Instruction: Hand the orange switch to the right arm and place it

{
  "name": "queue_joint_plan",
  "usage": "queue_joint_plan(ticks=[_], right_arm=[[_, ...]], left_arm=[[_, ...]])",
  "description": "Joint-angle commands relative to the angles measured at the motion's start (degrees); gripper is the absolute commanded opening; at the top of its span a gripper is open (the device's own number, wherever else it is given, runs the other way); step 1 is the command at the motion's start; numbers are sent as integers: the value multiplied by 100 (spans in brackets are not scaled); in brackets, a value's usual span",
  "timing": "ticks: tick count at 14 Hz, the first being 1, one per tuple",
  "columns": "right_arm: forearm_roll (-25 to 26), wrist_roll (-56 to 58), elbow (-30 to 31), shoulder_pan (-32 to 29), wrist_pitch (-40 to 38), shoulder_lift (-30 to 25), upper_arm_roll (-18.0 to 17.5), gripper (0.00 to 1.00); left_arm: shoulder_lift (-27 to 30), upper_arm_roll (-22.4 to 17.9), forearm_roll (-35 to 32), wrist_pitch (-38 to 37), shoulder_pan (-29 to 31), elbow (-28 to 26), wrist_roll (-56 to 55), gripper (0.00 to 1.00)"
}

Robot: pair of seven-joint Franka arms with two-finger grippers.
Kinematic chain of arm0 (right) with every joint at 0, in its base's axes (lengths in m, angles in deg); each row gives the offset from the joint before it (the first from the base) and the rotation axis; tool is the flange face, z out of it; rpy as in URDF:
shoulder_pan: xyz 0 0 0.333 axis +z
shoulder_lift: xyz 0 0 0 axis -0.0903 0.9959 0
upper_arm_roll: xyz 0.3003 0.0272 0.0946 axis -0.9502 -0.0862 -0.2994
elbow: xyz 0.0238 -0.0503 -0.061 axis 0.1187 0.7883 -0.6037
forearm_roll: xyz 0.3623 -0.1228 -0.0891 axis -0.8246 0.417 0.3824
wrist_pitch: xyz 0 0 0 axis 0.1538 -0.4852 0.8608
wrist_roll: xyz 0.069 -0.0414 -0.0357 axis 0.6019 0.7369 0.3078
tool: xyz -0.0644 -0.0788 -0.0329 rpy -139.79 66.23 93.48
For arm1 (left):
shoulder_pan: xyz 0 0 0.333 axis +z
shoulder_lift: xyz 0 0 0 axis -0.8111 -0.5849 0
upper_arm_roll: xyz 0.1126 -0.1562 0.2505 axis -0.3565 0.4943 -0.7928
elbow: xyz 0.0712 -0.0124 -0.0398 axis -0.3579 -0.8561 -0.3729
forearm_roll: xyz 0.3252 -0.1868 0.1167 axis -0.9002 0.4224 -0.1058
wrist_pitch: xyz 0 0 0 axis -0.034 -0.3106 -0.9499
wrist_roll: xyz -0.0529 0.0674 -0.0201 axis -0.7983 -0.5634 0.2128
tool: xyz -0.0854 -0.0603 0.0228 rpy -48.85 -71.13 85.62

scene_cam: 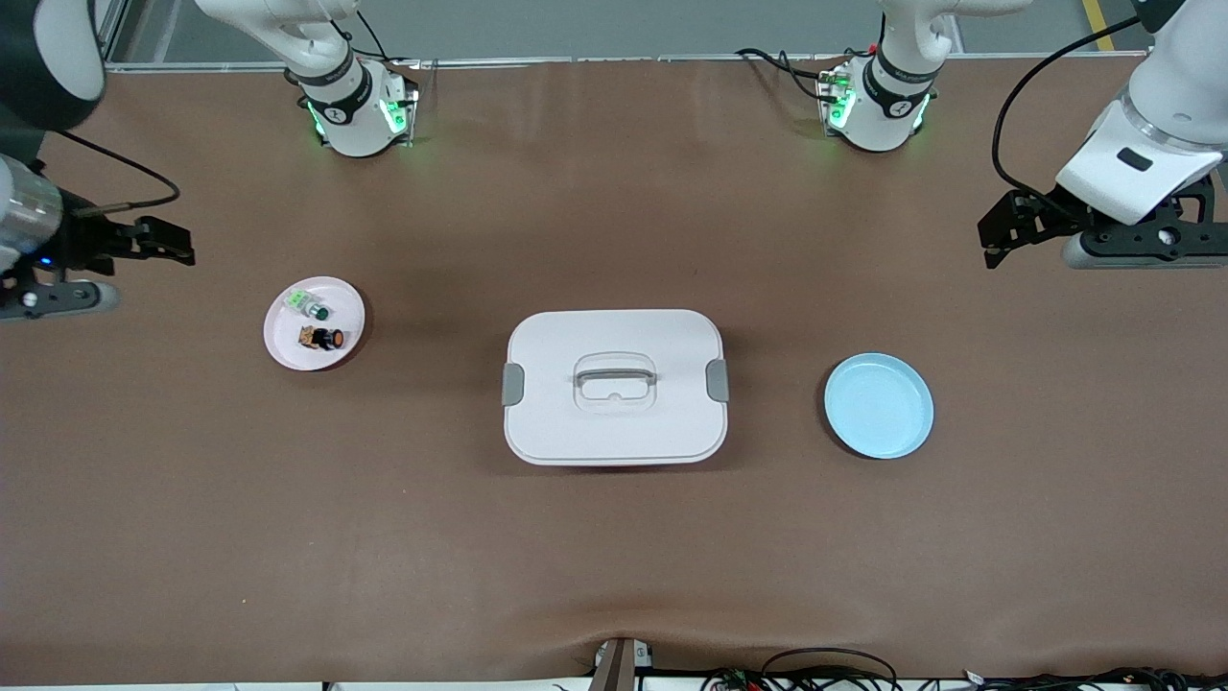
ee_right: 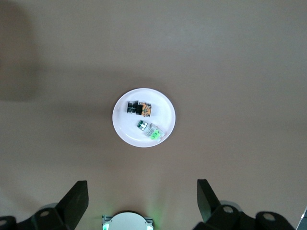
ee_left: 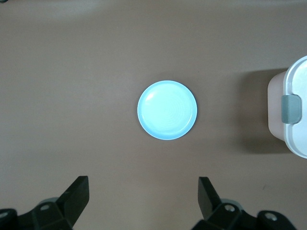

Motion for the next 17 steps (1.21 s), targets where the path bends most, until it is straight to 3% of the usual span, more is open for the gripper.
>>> queue_joint_plan(ticks=[1,5,8,13,17], right_arm=[[14,-186,-385,-254,-119,61,-28,100],[-12,-142,-623,-334,-119,79,-45,100],[-538,-178,-623,-421,-93,35,-19,100],[-539,-178,-641,-422,-146,8,-45,100],[-557,-169,-991,-465,-339,35,-19,100]], left_arm=[[20,-6,72,66,-15,-9,-15,100],[29,-6,72,48,11,-9,20,100],[29,-6,81,57,28,0,38,100],[29,-6,81,66,29,0,38,100],[90,-23,81,22,37,0,99,100]])
